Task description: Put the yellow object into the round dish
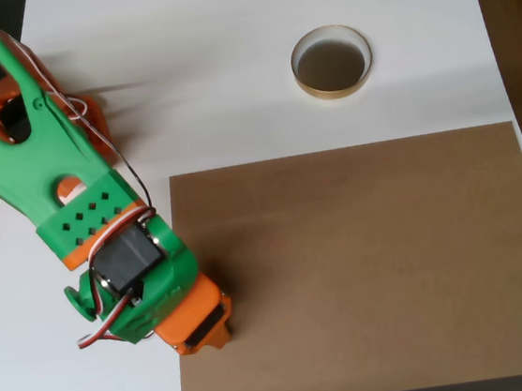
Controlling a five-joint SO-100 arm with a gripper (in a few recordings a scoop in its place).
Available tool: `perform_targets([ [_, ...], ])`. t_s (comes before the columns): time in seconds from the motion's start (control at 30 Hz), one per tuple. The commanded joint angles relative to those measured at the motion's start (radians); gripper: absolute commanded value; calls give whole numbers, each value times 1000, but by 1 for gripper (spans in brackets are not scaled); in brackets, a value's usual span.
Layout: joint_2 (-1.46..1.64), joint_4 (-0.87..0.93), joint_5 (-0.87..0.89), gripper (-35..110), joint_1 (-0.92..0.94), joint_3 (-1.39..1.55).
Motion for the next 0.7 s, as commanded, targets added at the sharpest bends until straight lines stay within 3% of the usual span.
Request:
perform_targets([
  [0.0,97,8,-15,0,0,-28],
  [0.67,637,143,-107,0,-287,196],
])
